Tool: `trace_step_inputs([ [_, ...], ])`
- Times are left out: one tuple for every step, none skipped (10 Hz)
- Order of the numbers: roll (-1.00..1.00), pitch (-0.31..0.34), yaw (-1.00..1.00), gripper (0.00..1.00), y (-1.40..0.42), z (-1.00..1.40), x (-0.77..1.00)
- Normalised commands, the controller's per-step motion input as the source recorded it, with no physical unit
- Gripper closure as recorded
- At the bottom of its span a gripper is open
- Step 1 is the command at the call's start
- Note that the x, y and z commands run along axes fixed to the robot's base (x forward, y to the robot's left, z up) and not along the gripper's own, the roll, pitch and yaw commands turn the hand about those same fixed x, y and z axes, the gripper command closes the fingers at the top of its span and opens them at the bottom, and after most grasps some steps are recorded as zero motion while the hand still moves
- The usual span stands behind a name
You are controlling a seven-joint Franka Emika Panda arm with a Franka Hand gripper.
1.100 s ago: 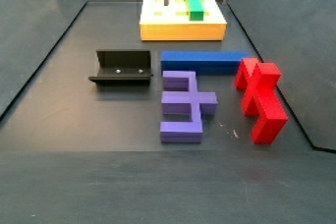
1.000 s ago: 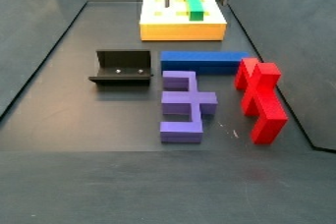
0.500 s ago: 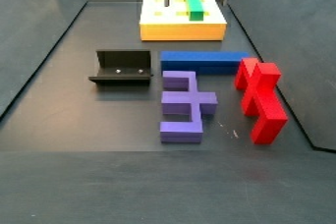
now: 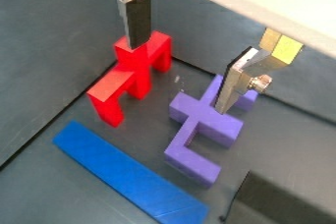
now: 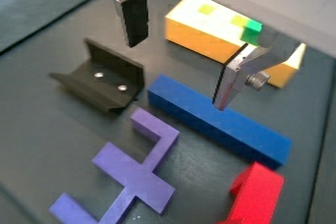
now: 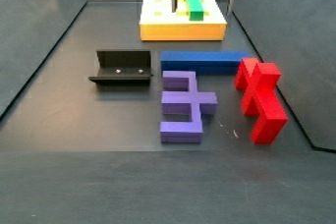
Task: Pick up the blue object. Move up. Move to above the board. Insert the blue object.
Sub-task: Pick up the blue object.
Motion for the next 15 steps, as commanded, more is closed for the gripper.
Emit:
trace_step_inputs([
  [-0.07, -0.081, -1.0, 0.0, 0.0, -0.33, 0.0],
  [-0.08, -0.094, -1.0, 0.0, -0.01, -0.37, 0.0],
  [-0.13, -0.147, -0.85, 0.0, -0.11, -0.47, -0.12],
  [-0.12, -0.123, -0.84, 0.0, -0.14, -0.41, -0.09],
  [-0.12, -0.114, -0.87, 0.0, -0.11, -0.4, -0.06],
  [-0.08, -0.066, -0.9, 0.0, -0.11, -0.28, -0.01],
  [-0.05, -0.057, -0.85, 0.0, -0.13, -0.27, -0.09],
  [0.0, -0.016, -0.44, 0.0, -0.05, -0.22, -0.23],
  [0.1, -0.004, -0.34, 0.0, -0.17, 0.0, -0.23],
  [0.08, 0.0, -0.42, 0.0, -0.19, 0.08, -0.12],
  [0.08, 0.0, -0.44, 0.0, -0.17, 0.0, 0.0],
  [0.1, 0.0, -0.4, 0.0, -0.17, 0.0, 0.0],
  [0.06, 0.0, -0.41, 0.0, -0.12, 0.0, 0.0],
  [0.06, 0.011, -0.09, 0.0, 0.0, 0.0, 0.0],
  [-0.01, 0.0, 0.0, 0.0, 0.0, 0.0, 0.0],
])
